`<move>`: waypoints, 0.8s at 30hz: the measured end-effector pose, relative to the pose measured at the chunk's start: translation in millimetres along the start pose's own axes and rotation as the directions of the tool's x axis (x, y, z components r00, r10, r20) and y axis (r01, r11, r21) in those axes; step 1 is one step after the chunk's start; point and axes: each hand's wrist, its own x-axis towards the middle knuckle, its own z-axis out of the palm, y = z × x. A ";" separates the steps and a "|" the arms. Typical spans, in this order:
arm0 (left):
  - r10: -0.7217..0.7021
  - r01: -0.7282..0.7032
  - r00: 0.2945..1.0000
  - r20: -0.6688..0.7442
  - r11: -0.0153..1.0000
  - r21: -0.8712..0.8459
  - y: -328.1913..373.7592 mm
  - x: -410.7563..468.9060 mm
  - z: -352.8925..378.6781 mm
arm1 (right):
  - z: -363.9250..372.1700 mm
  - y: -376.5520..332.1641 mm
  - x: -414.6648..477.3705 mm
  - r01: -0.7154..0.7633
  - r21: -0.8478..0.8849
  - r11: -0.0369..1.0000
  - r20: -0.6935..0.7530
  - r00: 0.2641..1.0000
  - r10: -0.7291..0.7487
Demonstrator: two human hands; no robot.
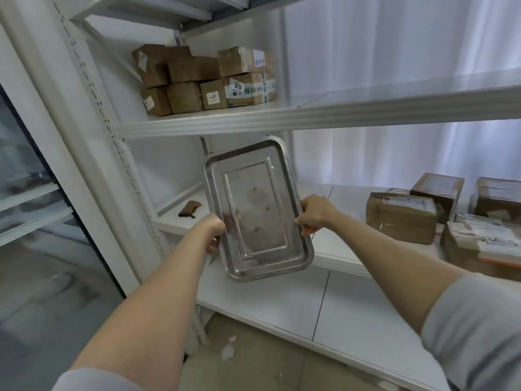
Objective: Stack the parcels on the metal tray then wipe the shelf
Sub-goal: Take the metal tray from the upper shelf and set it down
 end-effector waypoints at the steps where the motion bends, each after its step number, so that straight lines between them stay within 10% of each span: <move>1: 0.004 -0.004 1.000 0.015 1.000 0.013 0.8 5.2 7.2 | 2.0 9.5 4.3 -0.033 0.014 0.999 -0.001 0.999 0.033; 24: 0.255 -0.275 0.952 0.168 0.954 0.115 105.7 207.6 94.6 | -5.5 112.6 142.3 -0.480 0.208 0.852 -0.125 0.851 0.510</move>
